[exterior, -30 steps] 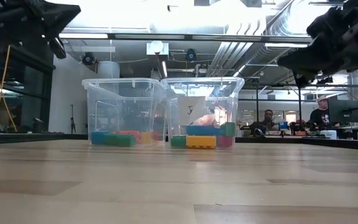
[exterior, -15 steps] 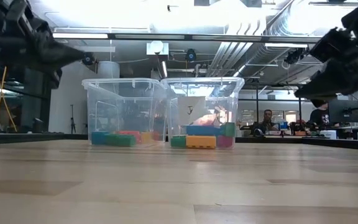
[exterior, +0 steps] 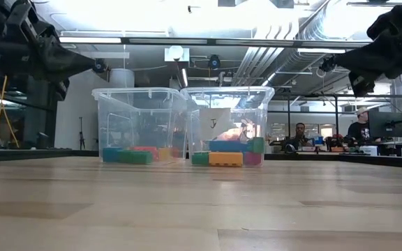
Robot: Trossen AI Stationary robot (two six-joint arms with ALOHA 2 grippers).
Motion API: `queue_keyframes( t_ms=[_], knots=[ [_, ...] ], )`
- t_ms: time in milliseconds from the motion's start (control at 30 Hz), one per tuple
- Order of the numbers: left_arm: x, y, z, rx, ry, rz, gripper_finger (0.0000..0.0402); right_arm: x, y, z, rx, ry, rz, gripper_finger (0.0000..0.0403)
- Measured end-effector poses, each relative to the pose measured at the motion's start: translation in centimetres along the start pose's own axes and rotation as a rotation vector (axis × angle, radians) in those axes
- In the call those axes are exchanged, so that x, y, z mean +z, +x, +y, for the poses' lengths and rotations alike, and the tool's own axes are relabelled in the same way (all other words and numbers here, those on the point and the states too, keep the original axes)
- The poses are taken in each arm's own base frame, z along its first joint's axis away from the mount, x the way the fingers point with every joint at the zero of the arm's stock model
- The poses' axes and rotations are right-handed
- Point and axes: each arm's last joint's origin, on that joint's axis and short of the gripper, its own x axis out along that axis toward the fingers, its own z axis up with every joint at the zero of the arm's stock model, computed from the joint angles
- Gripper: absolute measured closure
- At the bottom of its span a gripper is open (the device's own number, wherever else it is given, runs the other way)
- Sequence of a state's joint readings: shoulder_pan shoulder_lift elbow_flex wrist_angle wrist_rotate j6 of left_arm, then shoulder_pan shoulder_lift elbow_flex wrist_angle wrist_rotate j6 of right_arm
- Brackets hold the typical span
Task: Sort blocks by size
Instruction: Return to Home Position
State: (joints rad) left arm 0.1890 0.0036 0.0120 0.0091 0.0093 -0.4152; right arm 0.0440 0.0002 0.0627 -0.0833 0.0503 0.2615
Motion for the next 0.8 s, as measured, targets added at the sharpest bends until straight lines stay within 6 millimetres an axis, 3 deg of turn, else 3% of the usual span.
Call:
queue_keyframes(
  t_ms=[800],
  knots=[
    [-0.28, 0.00, -0.64, -0.065, -0.001, 0.029, 0.0401, -0.14, 0.10, -0.16, -0.022, -0.001, 0.015, 0.0398]
  ],
)
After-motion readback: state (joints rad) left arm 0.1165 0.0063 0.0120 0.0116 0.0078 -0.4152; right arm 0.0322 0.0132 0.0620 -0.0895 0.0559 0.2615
